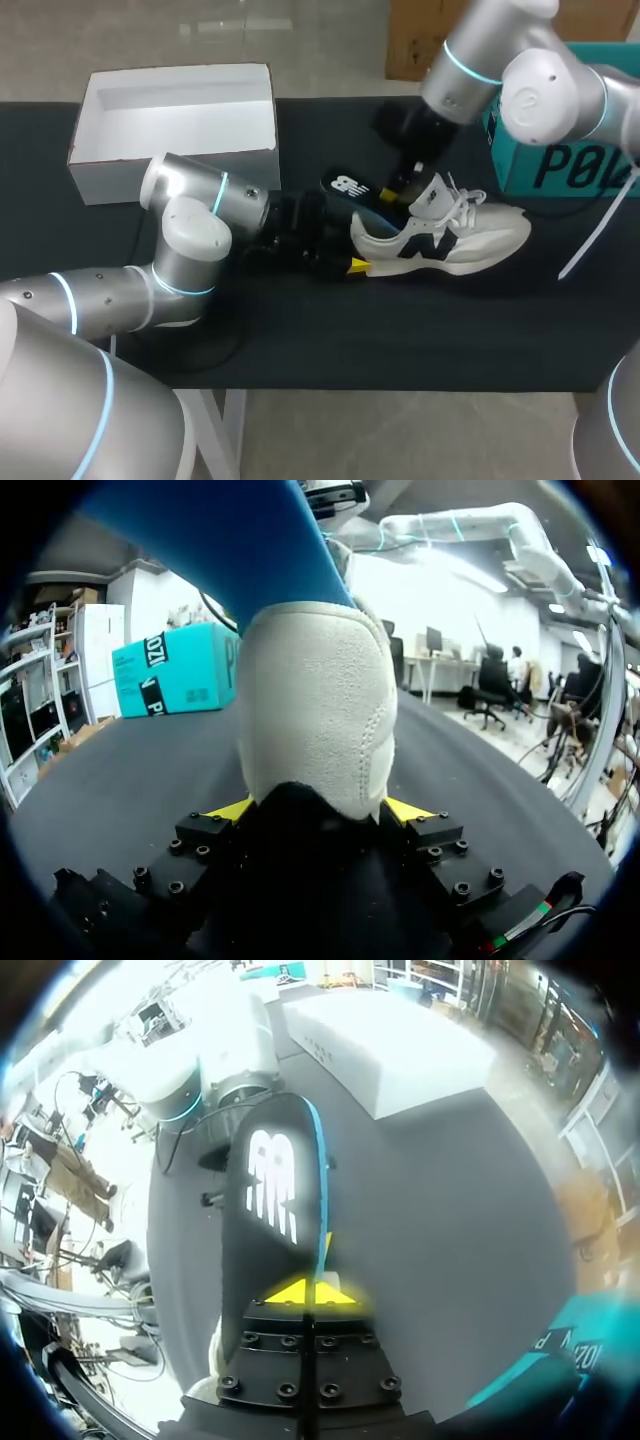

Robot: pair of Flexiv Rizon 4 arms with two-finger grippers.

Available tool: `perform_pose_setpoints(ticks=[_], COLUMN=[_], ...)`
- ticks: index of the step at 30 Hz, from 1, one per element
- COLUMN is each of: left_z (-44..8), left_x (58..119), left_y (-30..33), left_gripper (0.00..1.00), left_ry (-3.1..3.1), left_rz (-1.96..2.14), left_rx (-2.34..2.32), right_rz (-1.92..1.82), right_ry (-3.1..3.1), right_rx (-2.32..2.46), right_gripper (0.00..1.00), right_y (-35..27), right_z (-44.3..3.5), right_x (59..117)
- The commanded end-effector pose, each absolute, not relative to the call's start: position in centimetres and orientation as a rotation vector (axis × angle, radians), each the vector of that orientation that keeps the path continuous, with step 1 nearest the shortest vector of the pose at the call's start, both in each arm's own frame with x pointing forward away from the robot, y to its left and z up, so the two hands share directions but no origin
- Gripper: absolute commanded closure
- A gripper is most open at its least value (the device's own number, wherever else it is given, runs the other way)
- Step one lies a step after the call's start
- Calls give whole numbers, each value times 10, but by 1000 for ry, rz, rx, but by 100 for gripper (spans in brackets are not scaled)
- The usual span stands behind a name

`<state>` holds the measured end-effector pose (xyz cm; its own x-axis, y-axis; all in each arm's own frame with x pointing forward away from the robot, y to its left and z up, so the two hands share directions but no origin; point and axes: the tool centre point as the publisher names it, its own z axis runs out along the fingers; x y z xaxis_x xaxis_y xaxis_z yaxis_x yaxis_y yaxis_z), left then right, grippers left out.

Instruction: Take the shoe out of the shoebox, open the shoe tongue, remove and reinsert the insole, then place the shoe into the shoebox

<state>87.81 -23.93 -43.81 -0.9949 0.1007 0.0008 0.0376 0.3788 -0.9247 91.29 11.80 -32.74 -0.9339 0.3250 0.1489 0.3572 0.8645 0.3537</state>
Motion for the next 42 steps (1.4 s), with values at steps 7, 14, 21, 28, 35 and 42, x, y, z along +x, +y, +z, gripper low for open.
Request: perform_pose_setpoints(ticks=[7,14,21,28,35,42], left_z=[-441,-441,-441,-441,-441,-441], left_x=[878,878,878,878,878,878], left_y=[-242,-242,-242,-242,-242,-242], left_gripper=[100,100,100,100,100,100], left_ry=[-2563,-2563,-2563,-2563,-2563,-2563], left_rz=[1708,1708,1708,1708,1708,1708], left_rx=[-132,-132,-132,-132,-132,-132], right_rz=[-628,-692,-737,-764,-779,-830], right_ry=[-2933,-2924,-2908,-2910,-2899,-2901], right_rx=[-586,-596,-614,-637,-686,-701], right_gripper=[100,100,100,100,100,100], right_y=[110,113,115,115,106,104], right_z=[-324,-313,-307,-299,-300,-289], right_x=[912,918,923,929,932,938])
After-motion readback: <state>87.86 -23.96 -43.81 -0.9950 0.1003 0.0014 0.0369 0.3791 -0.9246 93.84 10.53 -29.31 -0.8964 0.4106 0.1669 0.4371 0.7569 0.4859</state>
